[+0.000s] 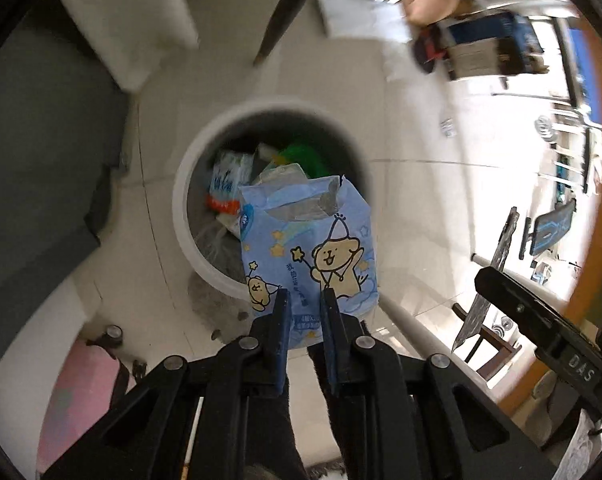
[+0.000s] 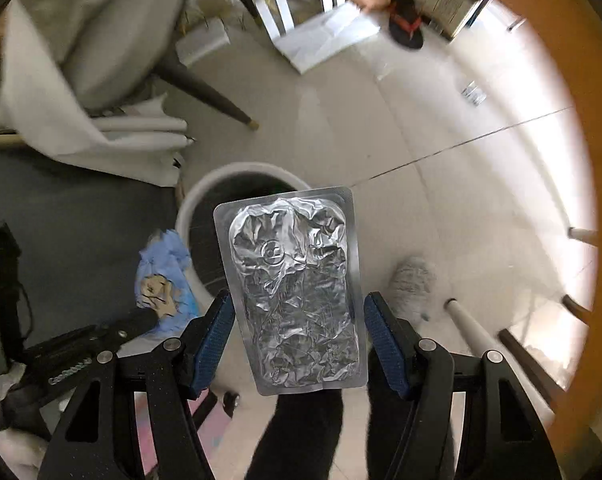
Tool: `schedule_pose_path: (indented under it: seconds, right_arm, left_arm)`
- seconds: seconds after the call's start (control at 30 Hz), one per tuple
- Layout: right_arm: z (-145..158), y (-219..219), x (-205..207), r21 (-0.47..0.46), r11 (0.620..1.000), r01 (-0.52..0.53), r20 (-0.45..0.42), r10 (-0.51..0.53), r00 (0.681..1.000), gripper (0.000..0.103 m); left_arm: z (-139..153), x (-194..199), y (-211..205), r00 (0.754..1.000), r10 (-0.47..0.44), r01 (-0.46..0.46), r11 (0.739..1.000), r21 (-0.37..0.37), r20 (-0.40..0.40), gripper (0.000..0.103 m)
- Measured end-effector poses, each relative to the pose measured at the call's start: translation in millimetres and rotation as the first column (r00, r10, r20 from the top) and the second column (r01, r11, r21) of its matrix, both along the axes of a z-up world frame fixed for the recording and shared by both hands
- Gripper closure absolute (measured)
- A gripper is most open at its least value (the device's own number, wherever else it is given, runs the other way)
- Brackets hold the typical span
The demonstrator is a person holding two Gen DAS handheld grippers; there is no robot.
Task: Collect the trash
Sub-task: 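Open left tool over the bin while right tool releases the blister pack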
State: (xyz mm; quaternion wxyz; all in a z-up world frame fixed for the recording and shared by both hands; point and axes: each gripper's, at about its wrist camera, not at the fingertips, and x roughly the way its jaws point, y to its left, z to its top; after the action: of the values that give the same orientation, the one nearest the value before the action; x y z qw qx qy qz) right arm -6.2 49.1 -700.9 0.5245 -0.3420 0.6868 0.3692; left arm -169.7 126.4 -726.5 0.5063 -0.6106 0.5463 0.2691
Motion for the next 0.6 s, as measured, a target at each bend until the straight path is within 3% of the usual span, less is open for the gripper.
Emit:
schedule_pose_path:
  seconds: [0.07, 0.13, 0.17, 0.2, 0.27, 0.3, 0.37, 0.47, 0.6]
  right_arm:
    - [-39, 0, -2, -0.024, 0.999, 0.023, -0.047, -0.024, 0.999, 0.034]
    - [-73, -1, -5, -0.046, 0.998, 0.04, -0.091, -0.044, 0.995, 0.034]
    - [-86, 0, -5, -0.056, 0.998, 0.043, -0.104, -0.048, 0.993, 0.034]
    - [-99, 3, -8, -0.057, 0.997, 0.047, -0.117, -0.053, 0.992, 0.034]
    - [-117, 5, -12, -0.074, 0.997, 0.026, -0.155, -0.037, 0.987, 0.028]
    - [-122, 3, -13, -0.08, 0.997, 0.019, -0.161, -0.031, 0.986, 0.015]
    - [-128, 8, -16, -0.086, 0.996, -0.003, -0.165, -0.011, 0.986, 0.002]
    - [-118, 13, -17, -0.096, 0.994, -0.043, -0.131, 0.03, 0.991, 0.002]
    - [-88, 15, -20, -0.095, 0.99, -0.1, -0.052, 0.096, 0.994, 0.002]
  left_arm:
    - [-27, -7, -1, 1.0, 0.013, -0.013, 1.0, -0.02, -0.018, 0.084]
    - [-51, -14, -1, 0.999, 0.026, -0.027, 0.999, -0.025, -0.044, 0.05]
    - [-57, -20, -1, 0.998, 0.031, -0.032, 0.999, -0.017, -0.053, 0.024]
    - [-61, -24, -1, 0.997, 0.043, -0.043, 0.999, -0.001, -0.065, 0.014]
    - [-64, -36, -3, 0.995, 0.059, -0.059, 0.998, 0.002, -0.082, 0.014]
    - [-64, -41, -4, 0.993, 0.063, -0.063, 0.998, 0.007, -0.095, 0.01]
    - [-58, -47, -4, 0.991, 0.055, -0.051, 0.998, 0.034, -0.124, 0.006]
    - [-38, -56, -3, 0.985, 0.054, -0.038, 0.994, 0.1, -0.164, 0.006]
    - [12, -59, -1, 0.973, 0.061, -0.01, 0.975, 0.224, -0.221, 0.006]
